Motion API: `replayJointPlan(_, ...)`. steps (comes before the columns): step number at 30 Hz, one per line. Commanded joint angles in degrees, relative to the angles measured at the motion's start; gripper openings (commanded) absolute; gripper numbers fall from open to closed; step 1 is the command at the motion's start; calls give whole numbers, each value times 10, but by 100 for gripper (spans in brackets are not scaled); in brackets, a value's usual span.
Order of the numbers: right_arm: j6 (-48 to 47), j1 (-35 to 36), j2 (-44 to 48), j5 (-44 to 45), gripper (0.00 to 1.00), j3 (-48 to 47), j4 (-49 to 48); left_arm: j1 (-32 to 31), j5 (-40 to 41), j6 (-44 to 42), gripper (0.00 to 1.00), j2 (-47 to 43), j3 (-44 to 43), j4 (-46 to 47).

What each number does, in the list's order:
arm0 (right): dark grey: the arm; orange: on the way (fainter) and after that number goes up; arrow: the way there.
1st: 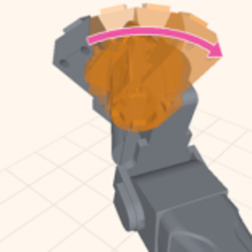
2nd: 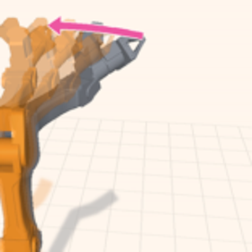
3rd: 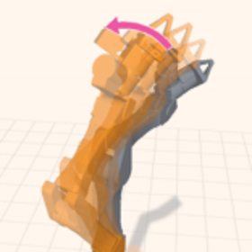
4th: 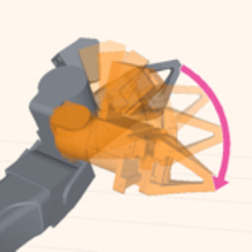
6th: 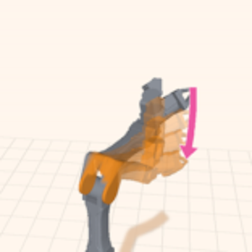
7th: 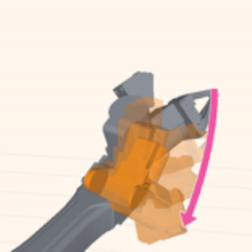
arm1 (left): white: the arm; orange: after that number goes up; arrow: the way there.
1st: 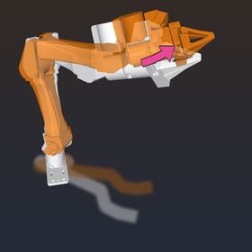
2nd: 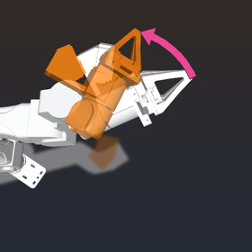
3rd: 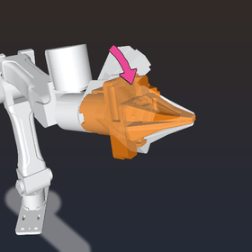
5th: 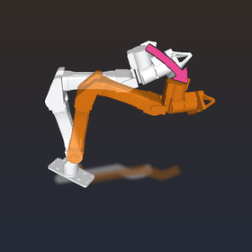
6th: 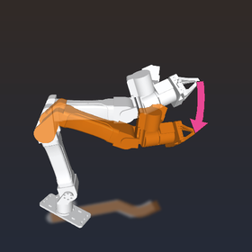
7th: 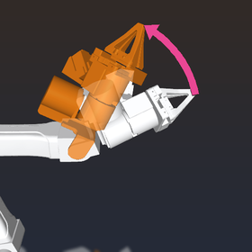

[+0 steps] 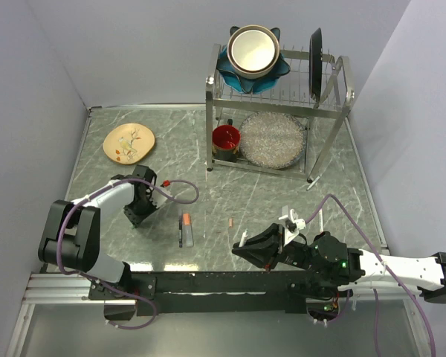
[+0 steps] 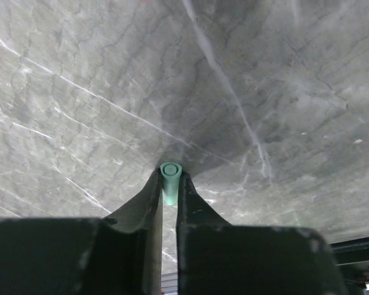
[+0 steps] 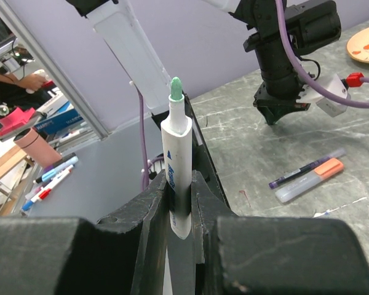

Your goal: Insert the pens into the pen caps

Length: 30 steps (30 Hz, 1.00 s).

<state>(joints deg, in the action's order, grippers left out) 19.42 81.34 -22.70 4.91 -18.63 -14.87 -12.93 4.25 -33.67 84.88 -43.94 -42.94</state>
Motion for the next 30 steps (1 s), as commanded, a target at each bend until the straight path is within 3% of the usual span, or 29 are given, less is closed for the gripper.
replayJointPlan(1, -2, -2, 4, 0, 0, -23, -7, -24, -37, 52, 7, 8, 0, 36)
replayJointPlan(9, 13, -2, -13, 3, 0, -30, -4, -62, -73, 215, 1, 107, -99, 29)
replayJointPlan(17, 55, -2, -34, 49, 0, -27, 0, -62, -51, 378, 1, 115, -209, 1)
replayJointPlan(26, 101, -3, -81, 126, 0, -32, 26, -43, -208, 488, 1, 2, -182, 69)
replayJointPlan(30, 100, -4, -127, 122, 0, -47, 26, -43, -301, 559, 1, -53, -133, 164)
